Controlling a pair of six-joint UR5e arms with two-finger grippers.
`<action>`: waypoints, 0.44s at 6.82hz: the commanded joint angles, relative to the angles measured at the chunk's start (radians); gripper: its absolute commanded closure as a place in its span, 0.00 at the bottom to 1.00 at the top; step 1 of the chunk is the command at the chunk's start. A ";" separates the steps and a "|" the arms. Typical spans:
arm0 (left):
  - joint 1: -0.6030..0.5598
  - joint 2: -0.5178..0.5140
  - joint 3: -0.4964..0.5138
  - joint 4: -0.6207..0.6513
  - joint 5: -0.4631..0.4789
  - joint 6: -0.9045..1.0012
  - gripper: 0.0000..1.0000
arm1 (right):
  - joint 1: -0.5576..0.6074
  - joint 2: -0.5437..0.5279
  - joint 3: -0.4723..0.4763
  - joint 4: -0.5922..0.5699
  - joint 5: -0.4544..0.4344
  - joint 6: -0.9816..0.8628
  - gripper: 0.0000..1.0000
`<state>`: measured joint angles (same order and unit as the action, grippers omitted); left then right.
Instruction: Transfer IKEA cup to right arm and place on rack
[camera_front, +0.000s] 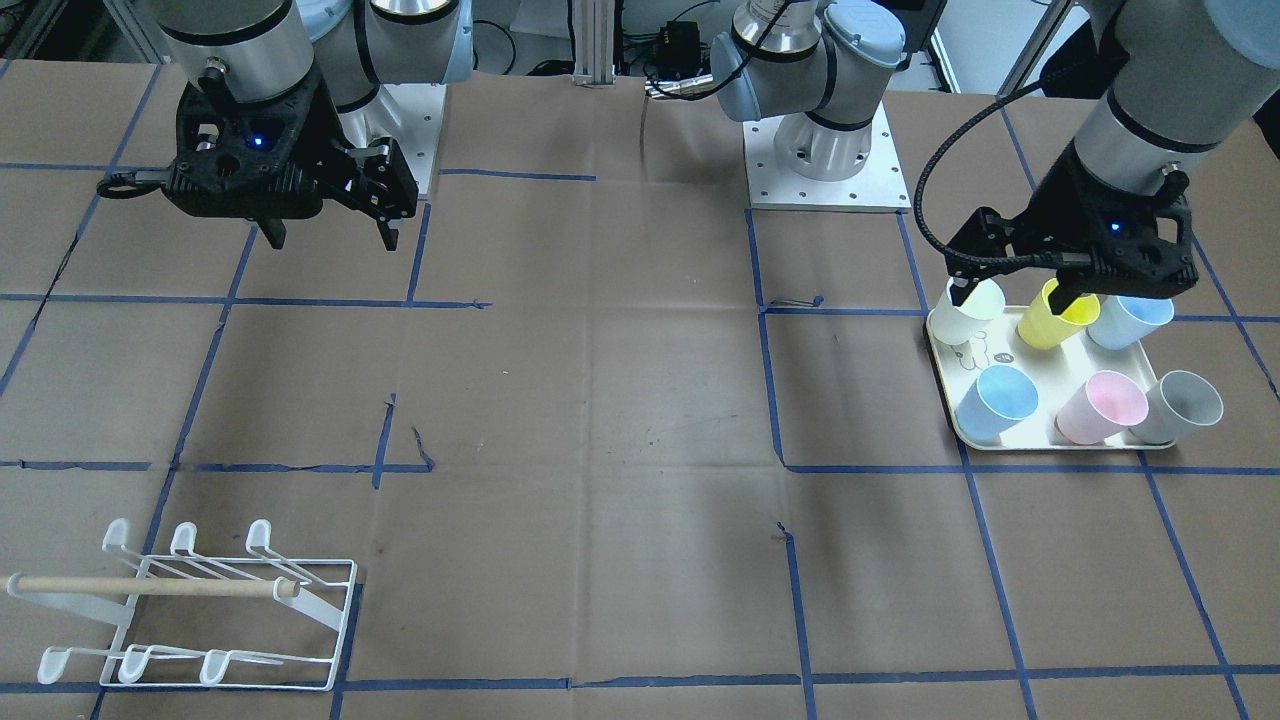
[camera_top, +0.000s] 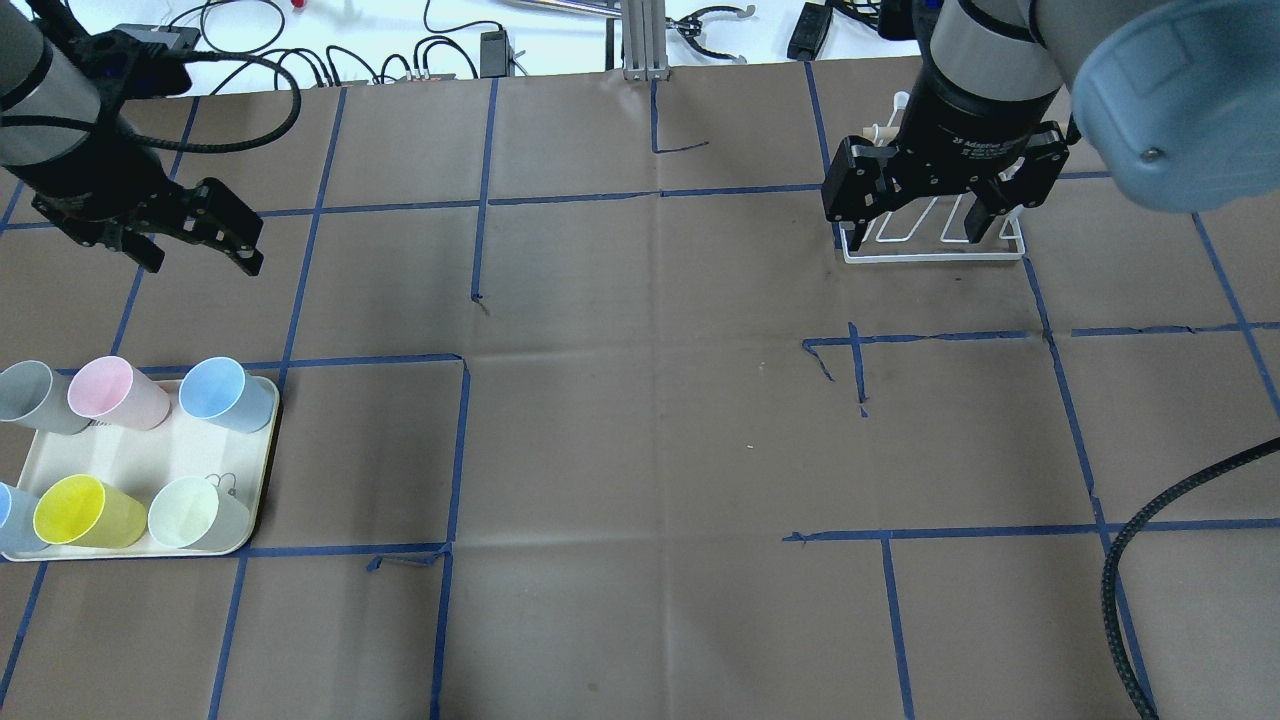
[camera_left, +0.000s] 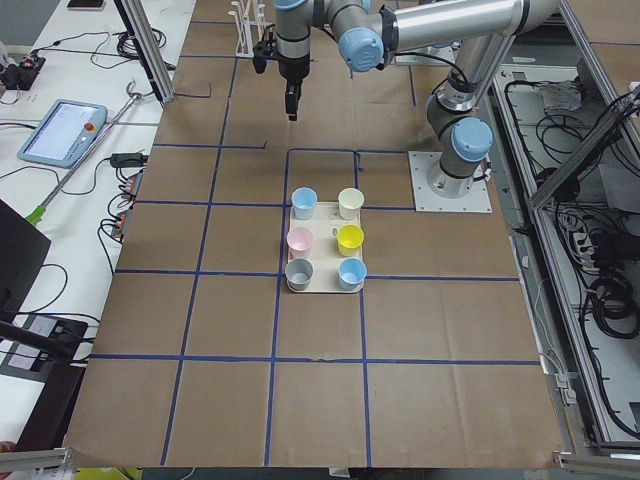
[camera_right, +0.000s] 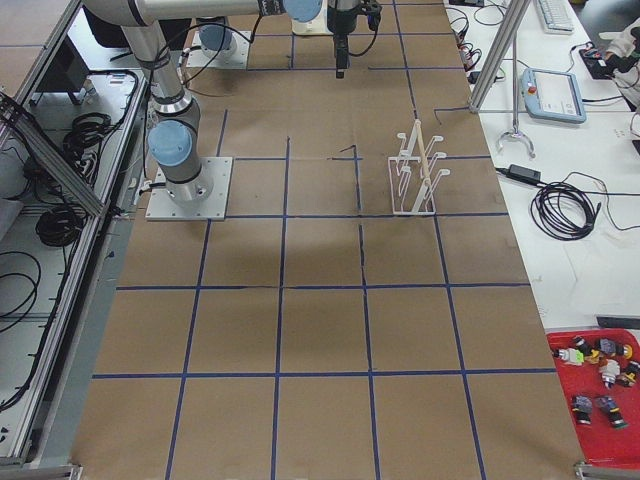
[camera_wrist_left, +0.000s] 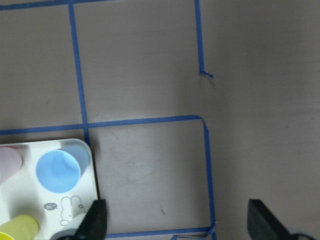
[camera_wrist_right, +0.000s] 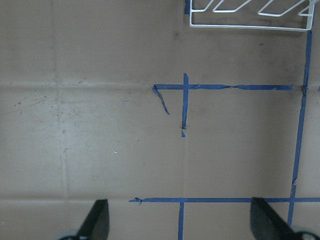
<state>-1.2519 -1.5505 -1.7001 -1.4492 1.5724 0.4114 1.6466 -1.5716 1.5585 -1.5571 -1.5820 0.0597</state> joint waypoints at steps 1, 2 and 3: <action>0.112 0.032 -0.114 0.119 0.001 0.137 0.01 | 0.001 0.002 0.002 0.000 0.002 0.000 0.00; 0.133 0.030 -0.156 0.171 0.003 0.171 0.01 | 0.001 0.002 0.002 0.000 0.002 0.000 0.00; 0.134 0.023 -0.188 0.199 0.003 0.168 0.01 | 0.001 0.001 0.003 0.000 0.003 0.000 0.00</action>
<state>-1.1326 -1.5239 -1.8431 -1.2970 1.5747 0.5620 1.6473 -1.5698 1.5605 -1.5570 -1.5797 0.0598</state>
